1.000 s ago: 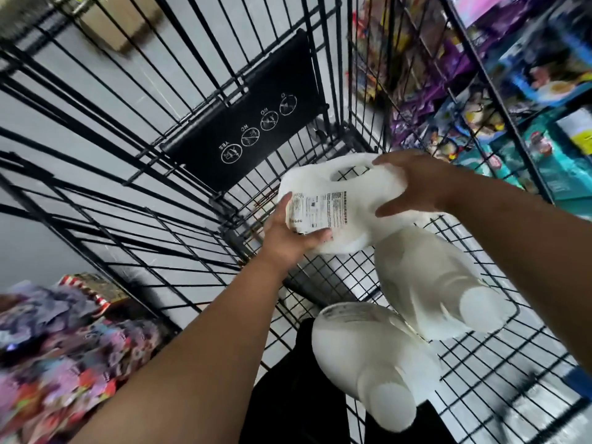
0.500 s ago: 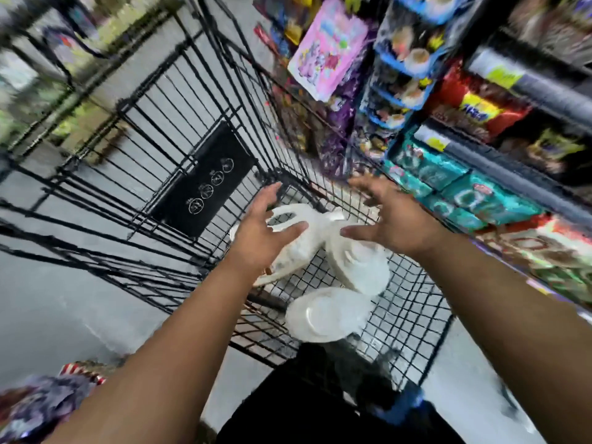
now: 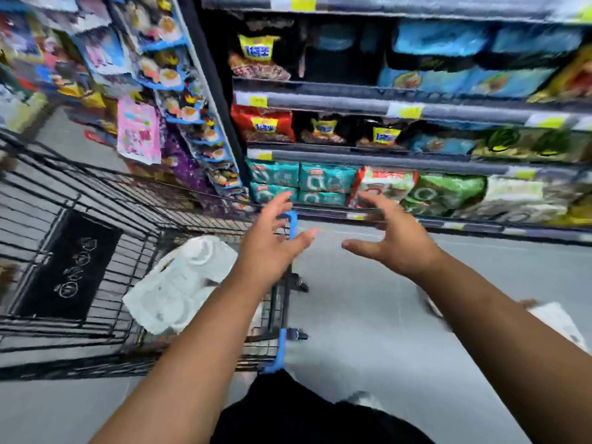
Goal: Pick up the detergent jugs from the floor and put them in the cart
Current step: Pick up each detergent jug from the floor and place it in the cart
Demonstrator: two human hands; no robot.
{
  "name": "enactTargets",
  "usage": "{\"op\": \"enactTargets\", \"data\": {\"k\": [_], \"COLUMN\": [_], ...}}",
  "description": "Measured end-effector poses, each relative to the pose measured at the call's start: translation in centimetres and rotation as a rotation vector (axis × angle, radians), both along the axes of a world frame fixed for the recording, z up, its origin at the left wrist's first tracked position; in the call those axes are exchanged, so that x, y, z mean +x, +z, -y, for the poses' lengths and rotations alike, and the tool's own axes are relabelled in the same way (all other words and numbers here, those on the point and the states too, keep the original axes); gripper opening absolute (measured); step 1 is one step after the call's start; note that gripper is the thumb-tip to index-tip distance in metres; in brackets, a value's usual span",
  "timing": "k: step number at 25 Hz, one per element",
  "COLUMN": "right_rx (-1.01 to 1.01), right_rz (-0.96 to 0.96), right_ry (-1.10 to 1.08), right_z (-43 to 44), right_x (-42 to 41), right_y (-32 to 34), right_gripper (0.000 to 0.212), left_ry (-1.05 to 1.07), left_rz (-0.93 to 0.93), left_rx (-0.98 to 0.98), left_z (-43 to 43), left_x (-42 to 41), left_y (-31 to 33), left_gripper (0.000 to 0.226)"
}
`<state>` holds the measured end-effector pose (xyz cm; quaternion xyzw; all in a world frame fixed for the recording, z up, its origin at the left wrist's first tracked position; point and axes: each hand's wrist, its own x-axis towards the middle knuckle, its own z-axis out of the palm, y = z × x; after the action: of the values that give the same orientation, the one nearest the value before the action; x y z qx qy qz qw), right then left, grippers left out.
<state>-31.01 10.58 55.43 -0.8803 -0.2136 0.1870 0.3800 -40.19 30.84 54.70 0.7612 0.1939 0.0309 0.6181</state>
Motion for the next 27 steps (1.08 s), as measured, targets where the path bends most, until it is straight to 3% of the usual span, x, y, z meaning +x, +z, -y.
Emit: {"op": "enactTargets", "data": {"k": [7,11,20,27], "right_rx": [0.148,0.201,0.238,0.281], "right_rz": [-0.071,-0.093,-0.200,-0.367], "right_ry": [-0.480,-0.696,-1.014,-1.367], "right_z": [20.6,28.3,38.1,41.9], "right_x": [-3.4,-5.1,-0.7,7.9], "right_y": [-1.4,-3.0,-7.7,-16.3], "right_gripper": [0.097,0.085,0.086,0.087], "left_ry": [-0.377,-0.558,-0.915,-1.236], "left_rz": [0.003,-0.039,-0.205,-0.346], "left_rx": [-0.055,-0.050,0.031,0.220], "left_z": [18.3,26.2,39.1,47.3], "left_x": [5.4,8.3,20.7,34.9], "left_y": [1.4,0.8,-3.7,-12.4], "left_gripper": [0.062,0.062,0.063,0.071]}}
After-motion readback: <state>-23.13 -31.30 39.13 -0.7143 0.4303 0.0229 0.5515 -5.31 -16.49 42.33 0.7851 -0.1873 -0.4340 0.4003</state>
